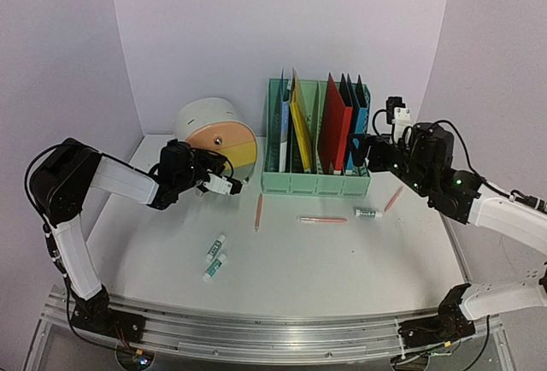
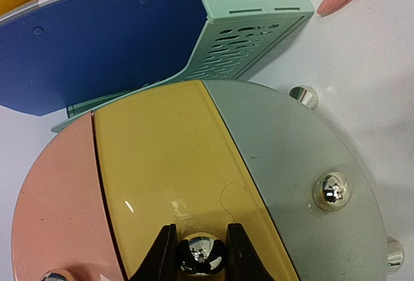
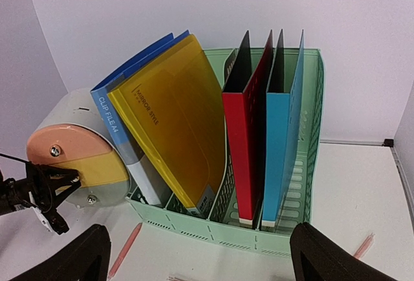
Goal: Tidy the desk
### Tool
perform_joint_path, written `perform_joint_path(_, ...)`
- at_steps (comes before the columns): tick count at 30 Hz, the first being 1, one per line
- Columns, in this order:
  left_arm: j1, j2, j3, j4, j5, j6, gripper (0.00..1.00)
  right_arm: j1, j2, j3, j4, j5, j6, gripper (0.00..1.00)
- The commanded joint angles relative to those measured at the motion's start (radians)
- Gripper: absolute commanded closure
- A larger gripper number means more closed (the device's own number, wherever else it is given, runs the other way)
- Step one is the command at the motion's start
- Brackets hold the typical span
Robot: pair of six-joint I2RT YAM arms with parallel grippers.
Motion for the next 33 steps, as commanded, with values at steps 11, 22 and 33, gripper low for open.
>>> perform_joint_path(11,-0.05,-0.12,-0.084,-0.101,0.042,-0.031,0.98,-0.003,-0.012,0.019,0.019,0.014,-0.016,0.02)
perform_joint_path(22,-0.14,-0.269,-0.165,-0.271,0.025,-0.133,0.99,-0.003,-0.018,0.011,0.018,0.012,-0.008,0.02)
perform_joint_path(33,-0.203,-0.317,-0.213,-0.318,0.001,-0.178,0.99,-0.002,-0.028,0.012,0.017,0.011,-0.005,0.02)
